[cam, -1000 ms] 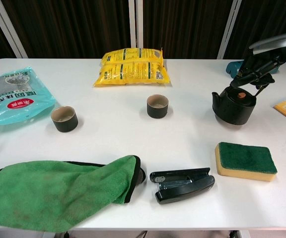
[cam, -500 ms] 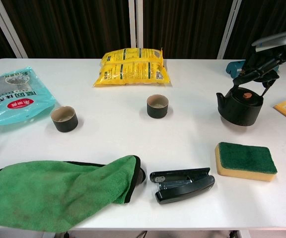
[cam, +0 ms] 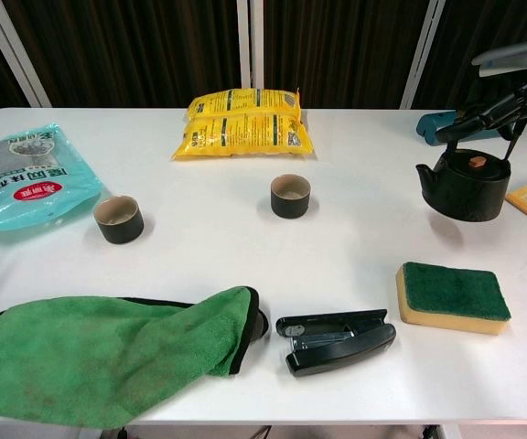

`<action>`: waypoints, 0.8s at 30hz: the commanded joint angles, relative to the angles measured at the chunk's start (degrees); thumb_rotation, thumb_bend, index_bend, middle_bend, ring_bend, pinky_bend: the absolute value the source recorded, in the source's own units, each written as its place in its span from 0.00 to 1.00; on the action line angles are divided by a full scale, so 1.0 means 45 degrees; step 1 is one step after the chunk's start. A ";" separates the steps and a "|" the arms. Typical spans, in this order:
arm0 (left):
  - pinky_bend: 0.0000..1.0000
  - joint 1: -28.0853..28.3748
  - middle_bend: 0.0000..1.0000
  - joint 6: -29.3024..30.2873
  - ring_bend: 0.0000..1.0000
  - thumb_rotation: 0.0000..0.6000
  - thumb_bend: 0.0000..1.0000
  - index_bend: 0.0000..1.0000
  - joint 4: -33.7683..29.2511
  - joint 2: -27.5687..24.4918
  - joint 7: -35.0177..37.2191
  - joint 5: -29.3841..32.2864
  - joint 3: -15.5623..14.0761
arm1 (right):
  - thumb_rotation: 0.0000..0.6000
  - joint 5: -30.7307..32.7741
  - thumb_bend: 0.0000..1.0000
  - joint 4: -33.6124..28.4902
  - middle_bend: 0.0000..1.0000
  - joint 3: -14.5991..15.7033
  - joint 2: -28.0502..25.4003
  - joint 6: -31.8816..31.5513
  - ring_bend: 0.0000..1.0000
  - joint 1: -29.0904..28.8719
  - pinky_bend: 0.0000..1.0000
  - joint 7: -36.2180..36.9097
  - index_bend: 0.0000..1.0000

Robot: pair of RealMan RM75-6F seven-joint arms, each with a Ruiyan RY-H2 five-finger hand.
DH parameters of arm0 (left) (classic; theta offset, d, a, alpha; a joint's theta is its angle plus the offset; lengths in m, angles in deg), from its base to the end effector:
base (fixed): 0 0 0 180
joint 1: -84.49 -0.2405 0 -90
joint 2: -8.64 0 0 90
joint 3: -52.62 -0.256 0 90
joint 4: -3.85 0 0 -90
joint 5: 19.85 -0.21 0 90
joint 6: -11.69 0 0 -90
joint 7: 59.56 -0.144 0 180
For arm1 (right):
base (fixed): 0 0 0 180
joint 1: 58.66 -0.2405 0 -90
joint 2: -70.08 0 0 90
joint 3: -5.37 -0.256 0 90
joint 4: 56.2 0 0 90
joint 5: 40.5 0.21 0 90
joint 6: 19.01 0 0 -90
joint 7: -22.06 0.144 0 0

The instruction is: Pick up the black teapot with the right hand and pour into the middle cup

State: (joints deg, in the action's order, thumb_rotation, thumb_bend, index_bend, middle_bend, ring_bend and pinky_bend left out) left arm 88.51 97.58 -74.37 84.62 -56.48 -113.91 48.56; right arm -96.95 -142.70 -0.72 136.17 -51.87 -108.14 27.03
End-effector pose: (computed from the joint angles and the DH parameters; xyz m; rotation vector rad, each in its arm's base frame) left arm -0.3277 0.1508 0.0904 -1.5624 -0.9463 -0.9130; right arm -0.1980 -0.3848 0.0783 1.8269 -1.3197 0.6985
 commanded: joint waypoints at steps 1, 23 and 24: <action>0.22 -0.0002 0.09 -0.0001 0.07 1.00 0.13 0.17 0.0008 0.0006 -0.0006 0.0003 -0.0004 | 0.57 -0.0231 0.18 -0.0028 1.00 -0.0043 -0.0004 -0.0302 0.94 0.0140 0.69 -0.0135 1.00; 0.22 -0.0029 0.09 0.0006 0.07 1.00 0.13 0.17 0.0229 0.0123 0.0156 0.0030 -0.0043 | 0.69 -0.1386 0.31 -0.0085 1.00 -0.0328 0.0166 -0.1329 0.97 0.0713 0.74 -0.0249 1.00; 0.22 -0.0030 0.09 0.0000 0.07 1.00 0.13 0.17 0.0242 0.0132 0.0166 0.0033 -0.0047 | 0.71 -0.1433 0.31 -0.0084 1.00 -0.0345 0.0171 -0.1346 0.97 0.0737 0.75 -0.0220 1.00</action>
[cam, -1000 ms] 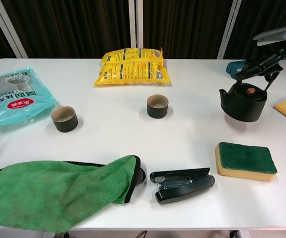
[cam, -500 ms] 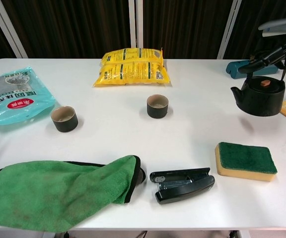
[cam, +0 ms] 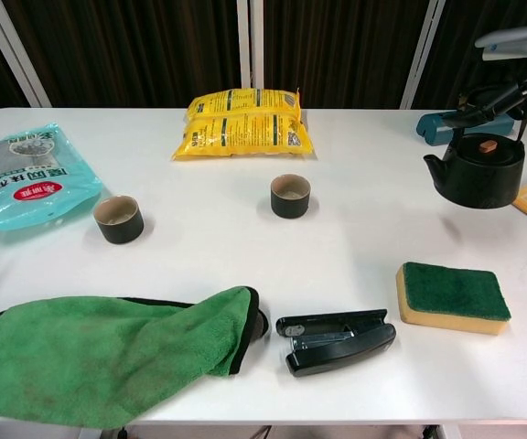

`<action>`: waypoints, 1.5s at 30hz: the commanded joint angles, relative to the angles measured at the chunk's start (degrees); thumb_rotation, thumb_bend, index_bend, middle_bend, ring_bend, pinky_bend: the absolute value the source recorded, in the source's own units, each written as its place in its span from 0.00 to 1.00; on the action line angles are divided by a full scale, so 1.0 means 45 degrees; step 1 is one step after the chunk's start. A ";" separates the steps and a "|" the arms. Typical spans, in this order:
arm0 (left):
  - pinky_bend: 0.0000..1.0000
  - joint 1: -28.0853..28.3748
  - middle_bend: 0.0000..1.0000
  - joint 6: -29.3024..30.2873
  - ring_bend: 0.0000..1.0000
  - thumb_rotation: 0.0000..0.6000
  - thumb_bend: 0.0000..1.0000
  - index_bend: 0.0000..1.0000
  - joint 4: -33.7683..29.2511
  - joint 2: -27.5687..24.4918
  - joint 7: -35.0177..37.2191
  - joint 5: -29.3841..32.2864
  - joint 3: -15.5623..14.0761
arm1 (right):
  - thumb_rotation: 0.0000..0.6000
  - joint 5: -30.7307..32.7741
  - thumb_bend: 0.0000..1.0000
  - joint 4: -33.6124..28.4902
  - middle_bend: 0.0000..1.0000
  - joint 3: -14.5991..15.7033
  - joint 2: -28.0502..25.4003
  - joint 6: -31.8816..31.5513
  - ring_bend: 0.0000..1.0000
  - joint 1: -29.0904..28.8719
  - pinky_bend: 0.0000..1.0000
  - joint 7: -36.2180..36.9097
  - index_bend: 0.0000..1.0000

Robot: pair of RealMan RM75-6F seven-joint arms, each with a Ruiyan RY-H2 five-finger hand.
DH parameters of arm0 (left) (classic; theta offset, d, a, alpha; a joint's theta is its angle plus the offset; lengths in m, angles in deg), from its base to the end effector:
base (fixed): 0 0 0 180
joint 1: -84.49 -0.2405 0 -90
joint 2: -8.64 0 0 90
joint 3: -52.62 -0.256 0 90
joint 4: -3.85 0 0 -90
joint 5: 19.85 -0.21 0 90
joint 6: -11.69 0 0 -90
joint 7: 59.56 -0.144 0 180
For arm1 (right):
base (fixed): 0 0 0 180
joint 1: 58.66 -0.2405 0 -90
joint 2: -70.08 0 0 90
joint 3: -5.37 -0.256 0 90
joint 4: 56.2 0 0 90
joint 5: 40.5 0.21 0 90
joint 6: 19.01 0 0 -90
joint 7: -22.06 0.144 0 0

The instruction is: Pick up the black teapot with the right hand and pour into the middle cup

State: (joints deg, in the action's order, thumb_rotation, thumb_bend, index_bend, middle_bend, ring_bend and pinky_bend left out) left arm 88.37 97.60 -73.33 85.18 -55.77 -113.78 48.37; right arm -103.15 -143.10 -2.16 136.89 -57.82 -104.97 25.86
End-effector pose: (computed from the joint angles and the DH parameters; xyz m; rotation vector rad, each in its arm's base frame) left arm -0.3306 0.1495 0.0885 -1.5599 -0.9546 -0.9110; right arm -0.1955 -0.3803 0.0830 1.8421 -1.1926 0.7815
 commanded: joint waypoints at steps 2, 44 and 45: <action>0.22 -0.0003 0.09 -0.0008 0.07 1.00 0.13 0.17 0.0032 0.0019 0.0016 0.0000 -0.0010 | 0.73 -0.0106 0.32 0.0006 1.00 -0.0047 0.0008 -0.0030 0.97 0.0067 0.75 0.0093 1.00; 0.22 0.0035 0.09 -0.0166 0.07 1.00 0.13 0.17 -0.0031 -0.0049 -0.0029 0.0215 0.0061 | 0.94 -0.3868 0.36 0.3594 1.00 -0.0709 0.2591 -0.1531 0.98 -0.0431 0.77 0.2965 1.00; 0.22 0.0035 0.09 -0.0195 0.07 1.00 0.13 0.17 -0.0022 -0.0050 -0.0017 0.0248 0.0066 | 0.94 -0.3996 0.36 0.3792 1.00 -0.0688 0.2722 -0.1511 0.98 -0.0525 0.77 0.3112 1.00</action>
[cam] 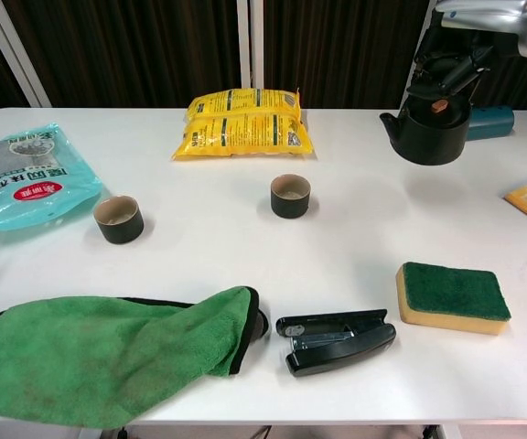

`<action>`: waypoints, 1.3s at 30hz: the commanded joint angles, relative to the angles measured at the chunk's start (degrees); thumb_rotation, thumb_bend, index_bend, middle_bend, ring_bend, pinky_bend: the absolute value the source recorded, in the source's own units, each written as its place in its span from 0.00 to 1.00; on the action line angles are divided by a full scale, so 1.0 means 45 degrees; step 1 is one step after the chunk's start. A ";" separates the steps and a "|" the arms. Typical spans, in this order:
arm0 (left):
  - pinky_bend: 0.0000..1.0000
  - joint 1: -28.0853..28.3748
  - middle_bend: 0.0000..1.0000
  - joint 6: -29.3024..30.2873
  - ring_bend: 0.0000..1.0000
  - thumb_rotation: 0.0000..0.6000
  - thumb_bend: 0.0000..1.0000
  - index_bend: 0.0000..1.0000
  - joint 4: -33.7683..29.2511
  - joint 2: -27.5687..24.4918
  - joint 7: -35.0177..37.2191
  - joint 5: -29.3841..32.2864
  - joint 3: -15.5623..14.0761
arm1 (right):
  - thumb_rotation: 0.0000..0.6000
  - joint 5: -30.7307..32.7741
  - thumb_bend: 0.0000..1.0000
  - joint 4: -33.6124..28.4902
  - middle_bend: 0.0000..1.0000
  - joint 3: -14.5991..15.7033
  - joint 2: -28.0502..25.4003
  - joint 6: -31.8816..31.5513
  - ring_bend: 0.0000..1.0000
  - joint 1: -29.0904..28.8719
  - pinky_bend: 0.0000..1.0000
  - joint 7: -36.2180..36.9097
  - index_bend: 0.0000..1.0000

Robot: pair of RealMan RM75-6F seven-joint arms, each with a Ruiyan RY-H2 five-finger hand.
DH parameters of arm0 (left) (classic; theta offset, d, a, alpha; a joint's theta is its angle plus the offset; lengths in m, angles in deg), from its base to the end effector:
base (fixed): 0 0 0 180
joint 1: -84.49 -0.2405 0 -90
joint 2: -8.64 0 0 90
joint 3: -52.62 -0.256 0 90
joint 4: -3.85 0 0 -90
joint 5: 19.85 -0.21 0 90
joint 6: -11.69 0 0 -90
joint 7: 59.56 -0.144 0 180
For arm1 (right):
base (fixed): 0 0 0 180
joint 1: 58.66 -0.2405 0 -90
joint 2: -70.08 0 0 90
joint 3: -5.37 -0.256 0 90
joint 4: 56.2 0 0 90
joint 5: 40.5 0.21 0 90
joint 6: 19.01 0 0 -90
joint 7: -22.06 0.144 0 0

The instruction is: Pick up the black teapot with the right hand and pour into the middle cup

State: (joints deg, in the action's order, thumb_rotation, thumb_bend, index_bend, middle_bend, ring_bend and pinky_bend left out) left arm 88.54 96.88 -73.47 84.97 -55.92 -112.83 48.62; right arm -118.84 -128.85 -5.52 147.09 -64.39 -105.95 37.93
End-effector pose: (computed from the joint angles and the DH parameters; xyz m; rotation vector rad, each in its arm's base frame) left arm -0.3330 0.1516 0.0895 -1.5514 -0.9612 -0.8950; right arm -0.1714 -0.4120 0.0636 1.8690 -1.0399 1.0360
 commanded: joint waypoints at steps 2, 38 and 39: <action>0.22 0.0002 0.09 -0.0071 0.07 1.00 0.13 0.17 0.0038 0.0007 0.0023 0.0078 0.0018 | 0.94 -0.0660 0.35 0.0863 1.00 0.0083 0.0624 -0.0013 0.98 -0.0440 0.77 0.0635 1.00; 0.22 -0.0122 0.09 -0.0047 0.07 1.00 0.13 0.17 0.0452 0.0016 0.0488 0.0381 0.0134 | 0.97 -0.1727 0.33 0.3025 1.00 0.0683 0.2491 0.0170 0.98 -0.1905 0.77 0.1670 1.00; 0.22 -0.0121 0.09 -0.0065 0.07 1.00 0.13 0.17 0.0464 0.0022 0.0497 0.0388 0.0132 | 0.97 -0.1774 0.33 0.3071 1.00 0.0710 0.2509 0.0129 0.98 -0.1925 0.77 0.1645 1.00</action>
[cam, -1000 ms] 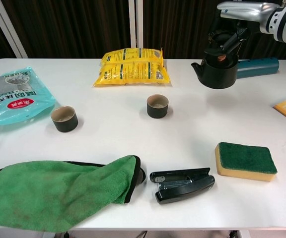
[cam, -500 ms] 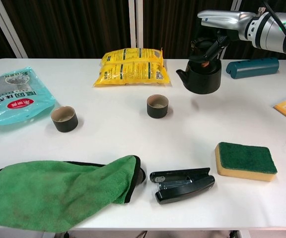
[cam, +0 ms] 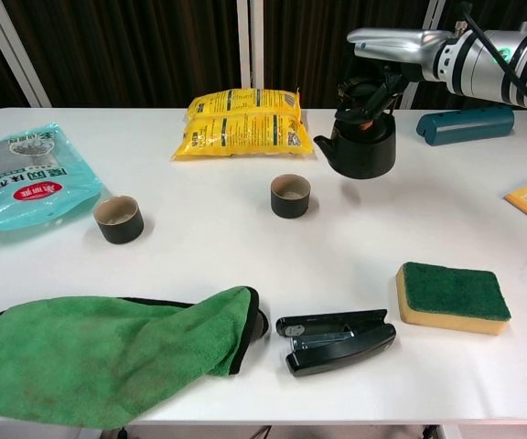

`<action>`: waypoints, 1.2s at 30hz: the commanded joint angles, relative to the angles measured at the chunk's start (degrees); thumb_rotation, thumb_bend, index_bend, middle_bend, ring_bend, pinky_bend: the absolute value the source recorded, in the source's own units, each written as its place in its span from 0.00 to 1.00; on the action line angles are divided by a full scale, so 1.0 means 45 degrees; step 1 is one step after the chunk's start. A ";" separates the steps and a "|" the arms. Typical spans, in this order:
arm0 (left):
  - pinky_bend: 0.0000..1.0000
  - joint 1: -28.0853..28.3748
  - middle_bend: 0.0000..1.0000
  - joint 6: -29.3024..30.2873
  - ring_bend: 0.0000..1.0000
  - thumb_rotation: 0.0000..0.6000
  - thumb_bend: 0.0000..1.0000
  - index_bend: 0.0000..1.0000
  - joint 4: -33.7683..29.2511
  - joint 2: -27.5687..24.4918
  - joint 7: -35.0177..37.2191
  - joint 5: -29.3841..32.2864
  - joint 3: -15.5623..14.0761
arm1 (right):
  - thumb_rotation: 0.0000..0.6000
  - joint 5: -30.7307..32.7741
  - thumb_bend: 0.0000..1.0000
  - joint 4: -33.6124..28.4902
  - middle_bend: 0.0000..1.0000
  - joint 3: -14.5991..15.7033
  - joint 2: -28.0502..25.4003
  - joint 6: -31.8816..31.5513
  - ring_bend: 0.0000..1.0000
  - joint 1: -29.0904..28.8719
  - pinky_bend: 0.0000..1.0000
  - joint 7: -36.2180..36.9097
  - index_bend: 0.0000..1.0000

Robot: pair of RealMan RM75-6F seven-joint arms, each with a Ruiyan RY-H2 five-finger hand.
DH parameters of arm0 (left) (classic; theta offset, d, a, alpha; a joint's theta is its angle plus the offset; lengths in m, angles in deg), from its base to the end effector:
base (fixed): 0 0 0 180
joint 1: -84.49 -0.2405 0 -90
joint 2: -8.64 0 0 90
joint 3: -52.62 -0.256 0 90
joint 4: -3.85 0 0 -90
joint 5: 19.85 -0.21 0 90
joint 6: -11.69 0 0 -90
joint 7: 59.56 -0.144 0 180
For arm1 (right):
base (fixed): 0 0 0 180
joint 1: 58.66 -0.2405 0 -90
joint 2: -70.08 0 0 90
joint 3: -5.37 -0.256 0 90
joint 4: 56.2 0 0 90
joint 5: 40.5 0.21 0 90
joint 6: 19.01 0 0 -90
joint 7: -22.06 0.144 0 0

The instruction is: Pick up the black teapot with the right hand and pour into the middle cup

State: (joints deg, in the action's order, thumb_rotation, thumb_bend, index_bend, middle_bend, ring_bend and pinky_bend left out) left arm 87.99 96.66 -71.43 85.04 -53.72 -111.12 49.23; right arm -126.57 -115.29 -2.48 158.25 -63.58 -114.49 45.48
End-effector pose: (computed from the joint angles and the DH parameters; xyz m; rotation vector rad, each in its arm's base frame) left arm -0.3449 0.1517 0.0953 -1.5093 -0.9782 -0.8775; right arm -0.1291 -0.4324 0.0057 2.0505 -0.9484 1.0662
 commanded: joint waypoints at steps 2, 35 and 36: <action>0.22 0.0010 0.09 -0.0052 0.07 1.00 0.13 0.17 0.0015 0.0007 0.0018 0.0010 -0.0010 | 0.97 -0.0115 0.33 0.0101 1.00 0.0084 0.0038 -0.0067 0.98 -0.0066 0.77 -0.0058 1.00; 0.22 0.0112 0.09 -0.0049 0.07 1.00 0.13 0.17 -0.0685 -0.0328 -0.0660 0.0070 0.0163 | 0.97 -0.1317 0.33 0.1455 1.00 0.1010 0.0701 -0.0511 0.98 -0.0819 0.77 0.0574 1.00; 0.22 0.0108 0.09 -0.0049 0.07 1.00 0.13 0.17 -0.0678 -0.0330 -0.0655 0.0079 0.0164 | 0.97 -0.1350 0.33 0.1526 1.00 0.1044 0.0740 -0.0507 0.98 -0.0853 0.77 0.0605 1.00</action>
State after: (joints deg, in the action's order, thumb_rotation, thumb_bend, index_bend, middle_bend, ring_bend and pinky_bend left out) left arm 88.47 96.44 -74.48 83.56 -56.66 -110.76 49.96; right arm -132.55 -108.54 2.11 161.47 -65.86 -118.23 48.10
